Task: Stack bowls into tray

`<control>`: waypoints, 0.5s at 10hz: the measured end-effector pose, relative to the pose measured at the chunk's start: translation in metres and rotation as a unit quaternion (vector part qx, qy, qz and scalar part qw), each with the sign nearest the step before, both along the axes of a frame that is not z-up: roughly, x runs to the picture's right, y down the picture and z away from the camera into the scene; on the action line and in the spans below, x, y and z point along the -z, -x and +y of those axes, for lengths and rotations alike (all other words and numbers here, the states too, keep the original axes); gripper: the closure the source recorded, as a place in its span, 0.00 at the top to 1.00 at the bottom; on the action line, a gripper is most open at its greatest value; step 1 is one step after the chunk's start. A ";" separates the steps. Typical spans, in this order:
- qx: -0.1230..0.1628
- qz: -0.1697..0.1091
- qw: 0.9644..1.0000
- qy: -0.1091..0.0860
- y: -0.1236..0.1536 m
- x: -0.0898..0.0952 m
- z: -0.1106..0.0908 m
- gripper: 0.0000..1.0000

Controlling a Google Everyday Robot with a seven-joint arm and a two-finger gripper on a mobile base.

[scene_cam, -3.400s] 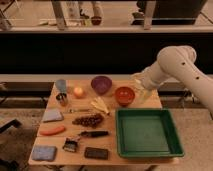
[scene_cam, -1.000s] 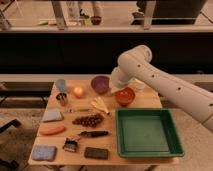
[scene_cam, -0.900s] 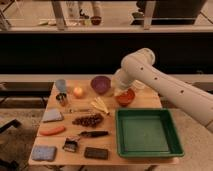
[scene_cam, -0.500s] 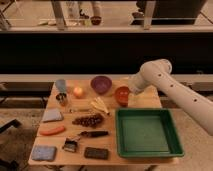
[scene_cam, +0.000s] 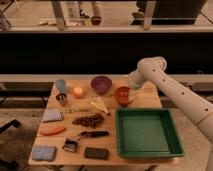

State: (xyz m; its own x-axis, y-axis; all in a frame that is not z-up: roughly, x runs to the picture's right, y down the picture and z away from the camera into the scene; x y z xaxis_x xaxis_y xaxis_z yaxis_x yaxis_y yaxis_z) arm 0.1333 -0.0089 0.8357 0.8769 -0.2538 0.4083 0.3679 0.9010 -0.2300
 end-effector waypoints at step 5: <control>0.032 0.007 0.999 0.009 -0.022 -0.015 0.008 0.80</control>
